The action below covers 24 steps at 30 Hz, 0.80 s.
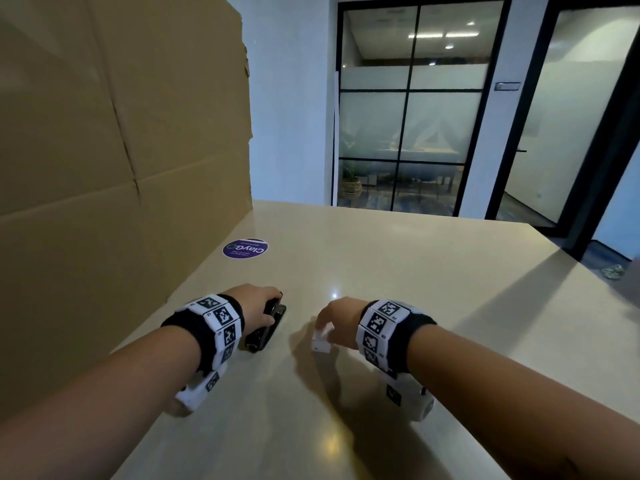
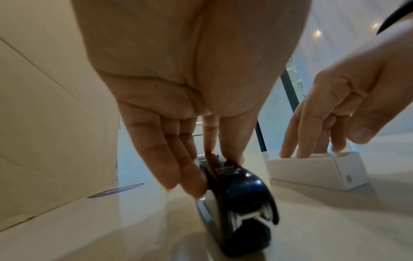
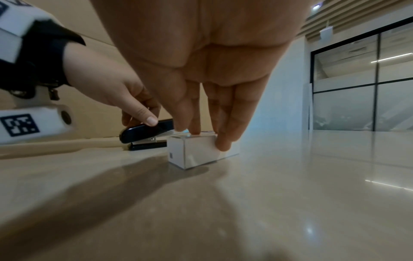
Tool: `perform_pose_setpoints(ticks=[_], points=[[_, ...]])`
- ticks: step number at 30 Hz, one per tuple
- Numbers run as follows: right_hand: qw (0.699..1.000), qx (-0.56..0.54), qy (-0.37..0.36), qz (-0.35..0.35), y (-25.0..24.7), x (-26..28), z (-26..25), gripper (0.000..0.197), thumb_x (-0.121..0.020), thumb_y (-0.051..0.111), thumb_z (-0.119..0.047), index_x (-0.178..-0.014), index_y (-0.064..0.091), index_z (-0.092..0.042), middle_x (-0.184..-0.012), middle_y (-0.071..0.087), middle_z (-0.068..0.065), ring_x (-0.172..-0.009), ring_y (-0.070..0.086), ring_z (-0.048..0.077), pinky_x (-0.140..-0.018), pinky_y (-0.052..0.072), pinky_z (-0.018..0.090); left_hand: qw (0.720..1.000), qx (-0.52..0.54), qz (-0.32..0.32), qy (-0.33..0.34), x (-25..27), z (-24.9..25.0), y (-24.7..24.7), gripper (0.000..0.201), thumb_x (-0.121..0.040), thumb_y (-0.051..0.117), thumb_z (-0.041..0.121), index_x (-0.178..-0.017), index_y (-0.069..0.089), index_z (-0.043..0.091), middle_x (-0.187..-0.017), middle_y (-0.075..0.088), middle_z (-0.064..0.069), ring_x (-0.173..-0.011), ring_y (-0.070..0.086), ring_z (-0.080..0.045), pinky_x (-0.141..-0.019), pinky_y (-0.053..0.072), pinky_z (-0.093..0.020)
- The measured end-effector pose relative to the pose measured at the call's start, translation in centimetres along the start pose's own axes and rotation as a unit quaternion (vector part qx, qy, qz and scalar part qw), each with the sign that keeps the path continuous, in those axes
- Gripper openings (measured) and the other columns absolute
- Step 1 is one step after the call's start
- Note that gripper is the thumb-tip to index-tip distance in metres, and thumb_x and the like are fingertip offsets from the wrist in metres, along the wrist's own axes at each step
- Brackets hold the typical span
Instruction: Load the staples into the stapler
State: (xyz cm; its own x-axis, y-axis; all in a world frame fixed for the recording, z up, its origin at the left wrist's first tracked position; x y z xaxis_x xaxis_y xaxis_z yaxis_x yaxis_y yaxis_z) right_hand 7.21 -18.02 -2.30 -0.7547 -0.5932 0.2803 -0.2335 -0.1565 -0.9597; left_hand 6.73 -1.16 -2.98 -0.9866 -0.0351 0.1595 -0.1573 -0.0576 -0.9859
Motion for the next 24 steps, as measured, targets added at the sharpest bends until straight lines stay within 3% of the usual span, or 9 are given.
perform_pose_setpoints(ticks=[10,20,24], points=[[0.998,0.005,-0.063,-0.029,-0.4,-2.4,-5.0,0.043,-0.095,0.05,-0.02,-0.138,0.05,-0.017,-0.139,0.054,0.008,-0.126,0.053,0.028,-0.105,0.044,0.038,1.0,0.019,0.002,-0.011,0.0,-2.9,0.2,0.052,-0.092,0.057,0.028,-0.141,0.039,0.026,-0.129,0.06,-0.009,-0.114,0.058,-0.028,-0.088,0.043,-0.029],[0.996,-0.039,-0.077,-0.032,0.3,-3.1,-4.7,0.045,-0.091,0.054,-0.02,-0.135,0.05,-0.028,-0.142,0.051,0.002,-0.126,0.052,0.028,-0.105,0.045,0.042,1.0,0.025,-0.008,-0.012,-0.2,-3.1,0.5,0.053,-0.092,0.056,0.029,-0.141,0.037,0.026,-0.127,0.06,-0.011,-0.11,0.059,-0.029,-0.088,0.045,-0.031],[0.998,-0.033,-0.061,0.005,0.0,-3.1,-4.0,0.052,-0.092,0.055,-0.019,-0.142,0.041,-0.028,-0.144,0.046,0.005,-0.129,0.049,0.029,-0.105,0.044,0.044,1.0,0.012,0.015,-0.018,-0.3,-2.9,0.1,0.052,-0.09,0.056,0.038,-0.137,0.039,0.027,-0.128,0.047,-0.011,-0.109,0.057,-0.031,-0.096,0.048,-0.039]])
Point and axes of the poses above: each hand's wrist, its own x-axis away from the middle knuckle, its own y-axis out of the palm, z = x × y, the point moved 4 cm from there along -x, towards the middle knuckle
